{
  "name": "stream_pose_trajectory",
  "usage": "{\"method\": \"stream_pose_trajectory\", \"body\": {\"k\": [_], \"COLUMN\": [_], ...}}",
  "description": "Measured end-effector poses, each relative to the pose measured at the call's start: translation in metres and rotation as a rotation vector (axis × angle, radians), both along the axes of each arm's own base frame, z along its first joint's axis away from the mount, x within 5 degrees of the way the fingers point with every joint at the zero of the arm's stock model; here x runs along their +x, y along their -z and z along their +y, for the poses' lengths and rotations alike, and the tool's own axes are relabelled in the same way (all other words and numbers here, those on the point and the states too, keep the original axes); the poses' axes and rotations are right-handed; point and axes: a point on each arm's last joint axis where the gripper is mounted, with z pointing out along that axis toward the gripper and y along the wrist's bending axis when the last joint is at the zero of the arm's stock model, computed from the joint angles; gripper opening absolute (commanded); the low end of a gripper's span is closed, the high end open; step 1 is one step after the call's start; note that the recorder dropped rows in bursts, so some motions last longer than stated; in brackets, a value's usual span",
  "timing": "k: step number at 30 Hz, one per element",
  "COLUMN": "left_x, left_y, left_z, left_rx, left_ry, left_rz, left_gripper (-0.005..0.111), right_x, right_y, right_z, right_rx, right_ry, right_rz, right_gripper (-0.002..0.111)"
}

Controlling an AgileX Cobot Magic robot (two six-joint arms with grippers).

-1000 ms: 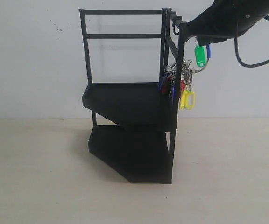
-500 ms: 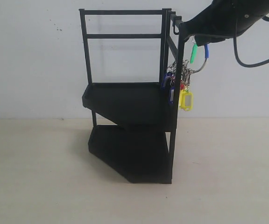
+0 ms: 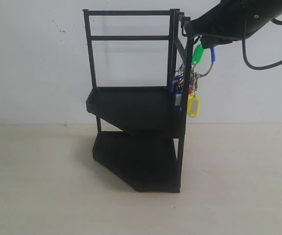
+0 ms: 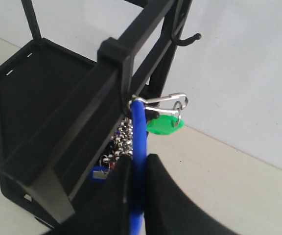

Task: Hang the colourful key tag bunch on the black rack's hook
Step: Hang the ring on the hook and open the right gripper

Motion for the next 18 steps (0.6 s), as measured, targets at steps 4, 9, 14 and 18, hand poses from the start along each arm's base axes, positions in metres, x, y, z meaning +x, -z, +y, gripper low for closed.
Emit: {"method": "stream_pose_trajectory", "body": {"k": [4, 9, 14, 18], "left_x": [0.0, 0.0, 0.0, 0.0], "left_y": [0.0, 0.0, 0.0, 0.0], "left_z": [0.0, 0.0, 0.0, 0.0], "left_rx": [0.0, 0.0, 0.0, 0.0], "left_ry": [0.0, 0.0, 0.0, 0.0], "left_rz": [0.0, 0.0, 0.0, 0.0], "left_gripper": [0.004, 0.004, 0.004, 0.004], "right_x": [-0.0004, -0.0006, -0.0008, -0.0006], "right_y": [0.0004, 0.0004, 0.0003, -0.0008], "right_z": [0.0003, 0.0006, 0.0011, 0.0015], "right_rx": [0.002, 0.005, 0.013, 0.022], "right_ry": [-0.003, -0.005, -0.006, -0.006], "right_rz": [0.007, 0.008, 0.011, 0.006], "right_gripper": [0.0, 0.0, 0.027, 0.061]}}
